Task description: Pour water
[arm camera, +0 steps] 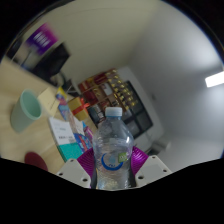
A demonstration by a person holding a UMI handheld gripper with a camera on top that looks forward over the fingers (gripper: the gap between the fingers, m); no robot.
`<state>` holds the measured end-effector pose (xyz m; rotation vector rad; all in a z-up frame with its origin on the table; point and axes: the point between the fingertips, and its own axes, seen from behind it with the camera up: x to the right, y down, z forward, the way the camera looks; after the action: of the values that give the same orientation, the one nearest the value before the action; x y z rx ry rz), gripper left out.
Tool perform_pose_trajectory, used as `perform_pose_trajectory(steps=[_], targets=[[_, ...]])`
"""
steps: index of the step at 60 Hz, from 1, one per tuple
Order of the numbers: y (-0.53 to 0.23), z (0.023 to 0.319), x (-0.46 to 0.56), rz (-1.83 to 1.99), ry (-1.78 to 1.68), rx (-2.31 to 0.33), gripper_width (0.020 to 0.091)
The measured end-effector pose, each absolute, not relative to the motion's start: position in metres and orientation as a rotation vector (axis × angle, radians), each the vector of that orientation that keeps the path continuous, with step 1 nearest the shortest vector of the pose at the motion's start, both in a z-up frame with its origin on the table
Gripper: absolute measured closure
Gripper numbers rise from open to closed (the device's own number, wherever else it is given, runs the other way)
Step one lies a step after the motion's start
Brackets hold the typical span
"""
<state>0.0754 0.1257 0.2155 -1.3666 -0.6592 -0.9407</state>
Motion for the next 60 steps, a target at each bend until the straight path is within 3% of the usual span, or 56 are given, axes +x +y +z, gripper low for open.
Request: perform_pose_trajectory(steps=[1, 16, 27, 40, 48, 54, 60], targets=[[0.117, 0.227, 0.079, -0.984, -0.735, -1.345, 0.0657], [0.137, 0.196, -0.007, -1.616, -1.440, -0.852, 0.0655], [0.144, 0.202, -0.025, -1.784, -1.606, -0.652, 0.0655], [0.141, 0.203, -0.035, -1.815, -1.699, -0.591, 0.0654], [0.134, 0.214, -0.036, -1.617, -1.448, -0.812, 0.0654], [0.140, 0.243, -0.025, -1.083, -0.982, -1.191, 0.0654], [0.129, 0.252, -0.018, -0.502, -0.501, -1.388, 0.0656]])
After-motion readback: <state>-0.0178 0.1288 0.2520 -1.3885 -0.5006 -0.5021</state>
